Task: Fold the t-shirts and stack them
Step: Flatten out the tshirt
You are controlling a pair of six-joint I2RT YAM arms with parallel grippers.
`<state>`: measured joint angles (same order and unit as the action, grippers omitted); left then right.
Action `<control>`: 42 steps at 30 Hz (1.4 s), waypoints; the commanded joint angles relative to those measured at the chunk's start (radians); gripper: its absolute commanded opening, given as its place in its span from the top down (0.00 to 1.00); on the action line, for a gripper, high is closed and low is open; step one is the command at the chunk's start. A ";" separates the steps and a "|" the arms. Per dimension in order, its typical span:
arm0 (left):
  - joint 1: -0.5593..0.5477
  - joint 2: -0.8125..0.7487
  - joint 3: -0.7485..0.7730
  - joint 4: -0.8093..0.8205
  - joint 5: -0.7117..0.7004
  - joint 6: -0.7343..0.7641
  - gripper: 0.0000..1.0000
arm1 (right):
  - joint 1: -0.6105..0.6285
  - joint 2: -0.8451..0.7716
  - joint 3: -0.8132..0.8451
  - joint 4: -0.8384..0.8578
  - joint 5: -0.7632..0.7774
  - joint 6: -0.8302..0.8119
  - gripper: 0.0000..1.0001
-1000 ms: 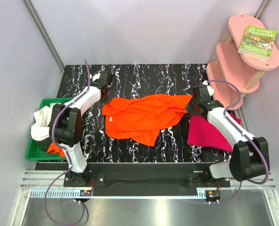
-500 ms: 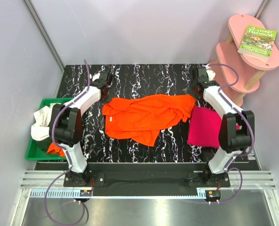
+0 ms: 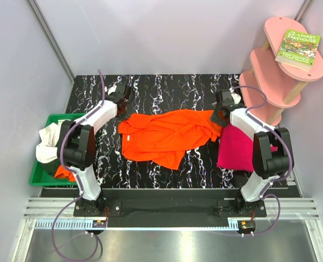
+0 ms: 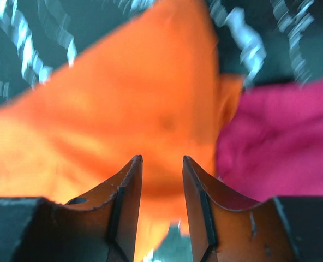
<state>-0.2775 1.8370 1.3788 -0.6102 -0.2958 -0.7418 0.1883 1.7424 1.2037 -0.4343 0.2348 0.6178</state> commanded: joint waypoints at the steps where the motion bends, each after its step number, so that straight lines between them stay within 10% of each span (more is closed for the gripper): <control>1: -0.017 0.011 0.008 0.021 0.029 0.004 1.00 | 0.065 -0.110 -0.064 0.062 0.009 -0.013 0.56; 25: -0.086 -0.038 -0.040 0.021 0.010 -0.013 1.00 | 0.079 -0.328 -0.263 -0.021 0.100 0.014 0.53; 42: -0.121 -0.101 -0.098 0.020 -0.016 -0.018 1.00 | 0.079 -0.173 -0.227 0.043 0.097 0.036 0.52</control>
<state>-0.3977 1.7985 1.2911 -0.6083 -0.2955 -0.7532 0.2604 1.5421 0.9279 -0.4377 0.2993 0.6380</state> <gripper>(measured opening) 0.012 0.481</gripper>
